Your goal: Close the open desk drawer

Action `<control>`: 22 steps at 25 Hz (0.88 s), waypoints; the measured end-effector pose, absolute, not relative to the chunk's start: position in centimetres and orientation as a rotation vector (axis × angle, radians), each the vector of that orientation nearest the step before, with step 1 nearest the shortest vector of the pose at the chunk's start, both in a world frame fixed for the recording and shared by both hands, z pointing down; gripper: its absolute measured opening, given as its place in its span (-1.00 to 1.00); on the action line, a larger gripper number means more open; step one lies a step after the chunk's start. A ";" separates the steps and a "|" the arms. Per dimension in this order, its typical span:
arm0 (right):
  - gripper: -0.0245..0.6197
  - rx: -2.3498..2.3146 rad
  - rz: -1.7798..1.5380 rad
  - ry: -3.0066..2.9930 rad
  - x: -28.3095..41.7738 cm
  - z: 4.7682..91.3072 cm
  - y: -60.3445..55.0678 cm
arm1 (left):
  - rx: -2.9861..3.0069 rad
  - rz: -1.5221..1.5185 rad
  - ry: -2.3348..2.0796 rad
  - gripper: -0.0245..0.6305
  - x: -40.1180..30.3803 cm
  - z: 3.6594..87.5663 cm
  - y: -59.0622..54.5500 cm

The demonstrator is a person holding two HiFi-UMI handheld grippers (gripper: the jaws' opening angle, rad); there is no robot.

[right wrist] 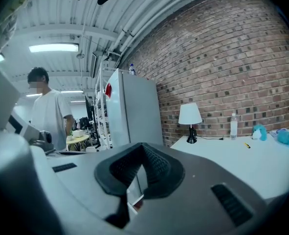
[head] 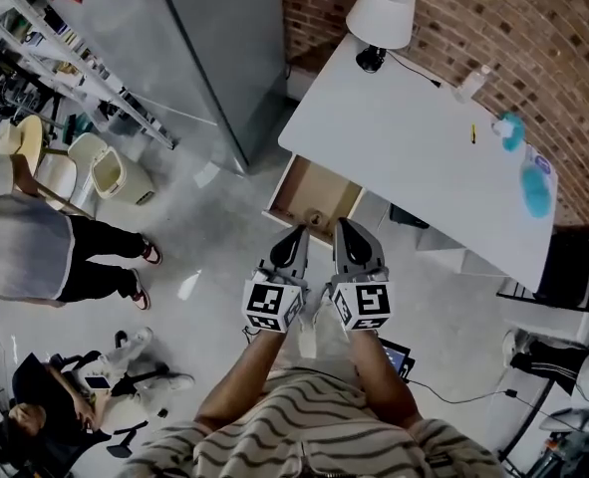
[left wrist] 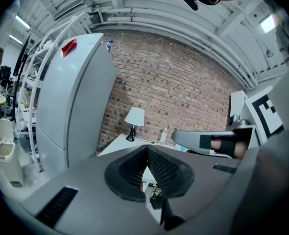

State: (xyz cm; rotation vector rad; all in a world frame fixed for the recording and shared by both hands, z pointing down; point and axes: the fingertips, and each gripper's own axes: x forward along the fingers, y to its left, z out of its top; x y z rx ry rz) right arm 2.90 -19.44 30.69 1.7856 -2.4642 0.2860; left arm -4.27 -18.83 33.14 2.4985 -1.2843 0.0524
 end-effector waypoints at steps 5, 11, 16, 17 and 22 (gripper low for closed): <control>-0.89 1.790 0.300 -2.443 3.5 33.2 -20.9 | 2.458 0.060 -1.253 -0.90 -4.0 36.4 -19.9; -0.89 1.807 0.313 -2.432 3.7 36.4 -22.5 | 2.372 0.030 -1.234 -0.90 -4.4 40.9 -21.2; -0.89 1.825 0.353 -2.434 3.4 39.1 -23.6 | 2.326 0.005 -1.213 -0.90 -4.6 44.0 -22.1; -0.89 1.824 0.358 -2.437 3.3 39.7 -23.7 | 2.315 -0.006 -1.198 -0.90 -4.4 44.7 -22.2; -0.89 1.830 0.407 -2.416 3.3 43.3 -23.7 | 2.240 -0.050 -1.134 -0.90 -4.1 49.0 -21.8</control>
